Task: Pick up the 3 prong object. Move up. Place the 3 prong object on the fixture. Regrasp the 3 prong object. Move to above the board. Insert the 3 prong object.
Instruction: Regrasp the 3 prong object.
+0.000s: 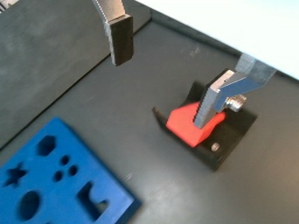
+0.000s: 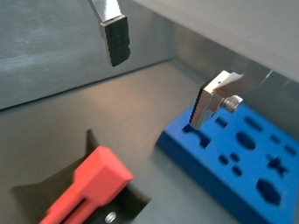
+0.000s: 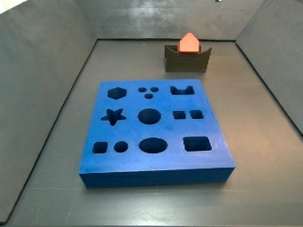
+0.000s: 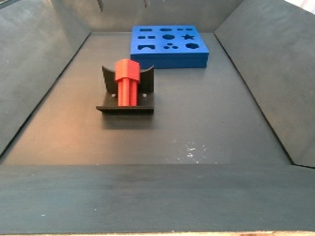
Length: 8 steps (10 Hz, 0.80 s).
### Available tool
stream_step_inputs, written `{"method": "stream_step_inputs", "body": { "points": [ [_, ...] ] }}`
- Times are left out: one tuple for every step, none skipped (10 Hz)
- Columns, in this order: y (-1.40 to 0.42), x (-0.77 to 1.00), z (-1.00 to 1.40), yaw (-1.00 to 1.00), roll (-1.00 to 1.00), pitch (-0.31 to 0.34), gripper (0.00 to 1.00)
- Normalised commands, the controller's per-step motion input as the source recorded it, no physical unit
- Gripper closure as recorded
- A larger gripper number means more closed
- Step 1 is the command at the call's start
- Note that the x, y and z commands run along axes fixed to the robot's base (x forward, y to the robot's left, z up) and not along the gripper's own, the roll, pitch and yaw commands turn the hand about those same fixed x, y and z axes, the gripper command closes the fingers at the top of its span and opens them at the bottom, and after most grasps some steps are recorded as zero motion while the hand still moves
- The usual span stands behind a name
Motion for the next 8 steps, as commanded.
{"method": "stream_step_inputs", "body": {
  "points": [
    [-0.03,-0.03,0.01,0.02,1.00,0.021,0.00],
    [-0.03,-0.03,0.01,0.03,1.00,0.016,0.00],
    [-0.03,-0.03,0.00,0.03,1.00,0.008,0.00],
    [-0.02,-0.02,0.00,0.03,1.00,0.003,0.00],
    [-0.02,-0.02,0.00,0.03,1.00,0.000,0.00],
    [-0.02,-0.02,0.00,0.03,1.00,0.002,0.00],
    [-0.02,-0.02,0.00,0.03,1.00,0.004,0.00],
    [-0.02,0.00,0.01,0.03,1.00,0.012,0.00]
  ]
}}
